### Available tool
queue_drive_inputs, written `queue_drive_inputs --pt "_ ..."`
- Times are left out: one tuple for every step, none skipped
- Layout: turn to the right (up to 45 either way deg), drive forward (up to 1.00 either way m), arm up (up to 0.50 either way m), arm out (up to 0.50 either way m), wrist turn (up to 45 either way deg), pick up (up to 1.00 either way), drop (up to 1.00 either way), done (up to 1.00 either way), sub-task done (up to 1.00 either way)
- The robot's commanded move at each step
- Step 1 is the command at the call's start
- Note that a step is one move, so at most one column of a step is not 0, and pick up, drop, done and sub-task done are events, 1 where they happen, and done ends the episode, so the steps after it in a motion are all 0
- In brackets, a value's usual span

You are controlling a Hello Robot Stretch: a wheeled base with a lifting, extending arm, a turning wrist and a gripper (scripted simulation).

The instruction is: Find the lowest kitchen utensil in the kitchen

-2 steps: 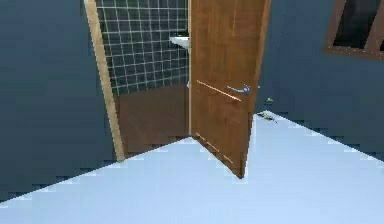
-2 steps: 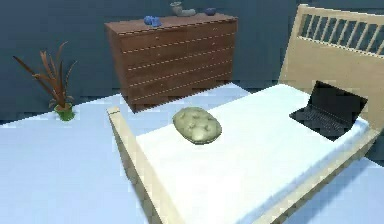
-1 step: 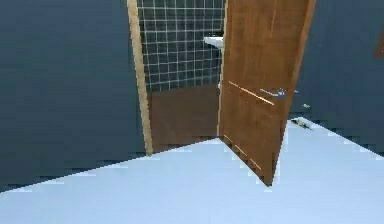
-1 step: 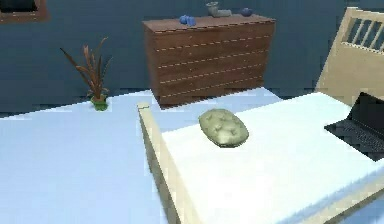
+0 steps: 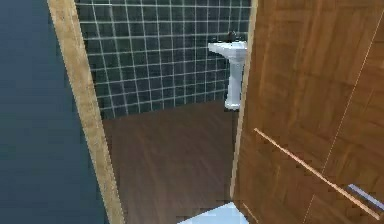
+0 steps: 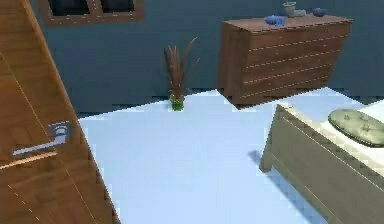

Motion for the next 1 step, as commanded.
queue_drive_inputs --pt "0.0 0.95 0.00 0.00 0.0 0.00 0.00 0.00 0.00"
